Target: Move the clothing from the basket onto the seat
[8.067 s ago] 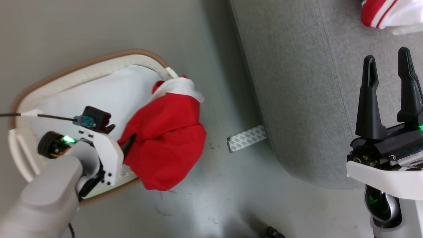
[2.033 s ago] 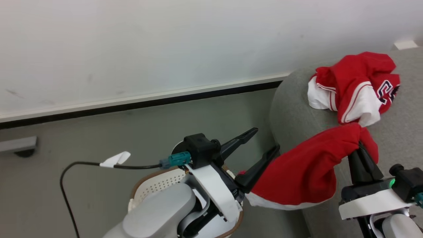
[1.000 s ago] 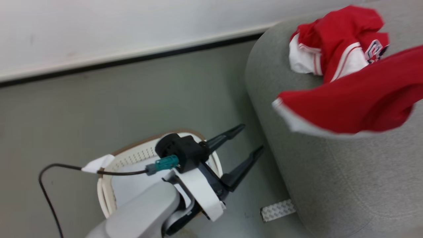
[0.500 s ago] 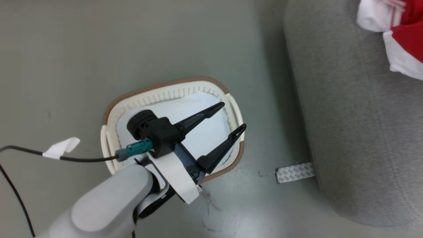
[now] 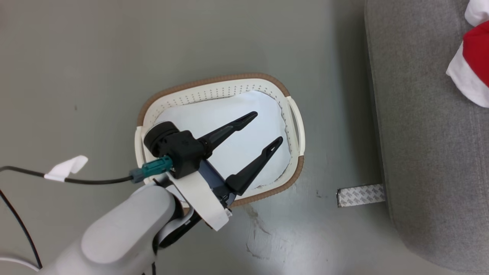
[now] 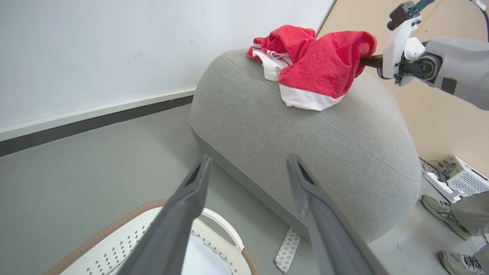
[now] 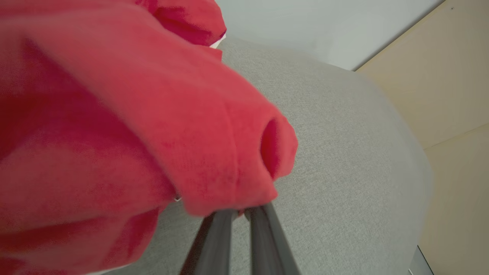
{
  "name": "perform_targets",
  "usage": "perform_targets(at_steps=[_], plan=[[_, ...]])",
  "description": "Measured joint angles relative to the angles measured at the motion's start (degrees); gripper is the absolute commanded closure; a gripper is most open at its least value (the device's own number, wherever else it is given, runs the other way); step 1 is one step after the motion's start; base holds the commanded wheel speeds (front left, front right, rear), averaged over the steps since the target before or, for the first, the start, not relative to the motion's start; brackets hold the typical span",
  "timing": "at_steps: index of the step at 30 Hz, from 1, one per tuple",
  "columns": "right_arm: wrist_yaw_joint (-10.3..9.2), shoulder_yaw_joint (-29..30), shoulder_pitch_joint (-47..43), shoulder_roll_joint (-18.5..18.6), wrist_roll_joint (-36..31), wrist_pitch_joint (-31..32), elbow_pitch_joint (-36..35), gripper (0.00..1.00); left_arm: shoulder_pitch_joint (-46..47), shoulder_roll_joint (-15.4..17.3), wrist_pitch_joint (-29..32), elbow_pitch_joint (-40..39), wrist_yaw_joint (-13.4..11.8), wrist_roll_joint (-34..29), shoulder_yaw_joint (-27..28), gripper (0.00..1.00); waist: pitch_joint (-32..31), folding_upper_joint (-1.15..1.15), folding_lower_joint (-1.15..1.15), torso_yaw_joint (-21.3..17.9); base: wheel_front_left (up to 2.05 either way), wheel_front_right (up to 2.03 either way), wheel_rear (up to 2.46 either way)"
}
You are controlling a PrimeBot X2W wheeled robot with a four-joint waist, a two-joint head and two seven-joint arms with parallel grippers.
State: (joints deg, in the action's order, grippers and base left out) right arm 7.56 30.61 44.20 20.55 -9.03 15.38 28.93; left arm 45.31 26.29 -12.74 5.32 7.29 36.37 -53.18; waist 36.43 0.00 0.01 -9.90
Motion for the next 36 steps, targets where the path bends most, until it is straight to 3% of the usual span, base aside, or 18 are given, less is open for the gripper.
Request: perform_targets(at_steps=[1,2,6,11,17,21,28,33,36], plan=[[0.0,0.5,0.0,-1.0,-0.7,0.5,0.0,0.18,0.0,-0.1,-0.1,0.3,0.0,0.2,0.0,0.0,-0.4,0.0,0.0,0.1,0.0,0.0,0.0],[0.0,0.9,0.0,-1.8,-1.9,1.0,-0.1,0.0,-0.1,-0.2,-0.3,0.6,0.0,0.3,0.0,0.0,-0.9,0.0,0.0,0.1,0.0,0.0,0.0],[0.0,1.2,-1.1,-3.0,-3.1,4.6,0.2,0.0,-1.2,-0.9,-1.0,2.3,0.0,0.7,0.0,0.0,-3.3,0.0,0.0,-0.1,0.0,0.0,0.0],[0.01,-3.1,-3.7,-2.2,-1.9,10.5,0.3,0.0,-3.2,-2.5,-1.6,5.0,0.0,1.5,0.2,0.0,-8.1,0.0,-0.01,-0.7,0.0,0.0,0.0],[0.0,-11.0,-9.5,4.2,5.0,18.9,-5.3,0.0,-7.2,-4.6,-2.1,8.1,-0.3,3.5,1.9,0.0,-15.9,0.0,-0.02,-1.5,0.0,0.0,0.0],[0.0,-15.9,-12.1,9.0,11.3,19.6,-12.5,0.0,-9.9,-5.4,-2.3,9.2,-1.1,4.4,4.6,0.0,-21.2,0.0,-0.02,-1.8,0.0,0.0,0.0],[0.0,-21.3,-15.3,13.9,20.9,14.5,-18.8,0.0,-13.9,-6.0,-2.3,9.1,-2.6,4.4,11.7,0.0,-29.0,0.0,-0.03,-0.6,0.0,0.0,0.0],[0.0,-24.6,-17.2,13.2,25.3,7.3,-20.9,0.0,-16.7,-5.6,-2.4,8.9,-3.4,4.2,17.4,0.0,-31.9,0.0,-0.03,2.6,0.0,0.0,0.0],[0.0,-25.6,-18.2,10.8,26.3,2.4,-22.3,0.0,-18.9,-5.4,-2.4,8.5,-3.6,4.2,21.1,0.0,-33.2,0.0,-0.03,4.7,0.0,0.0,0.0]])
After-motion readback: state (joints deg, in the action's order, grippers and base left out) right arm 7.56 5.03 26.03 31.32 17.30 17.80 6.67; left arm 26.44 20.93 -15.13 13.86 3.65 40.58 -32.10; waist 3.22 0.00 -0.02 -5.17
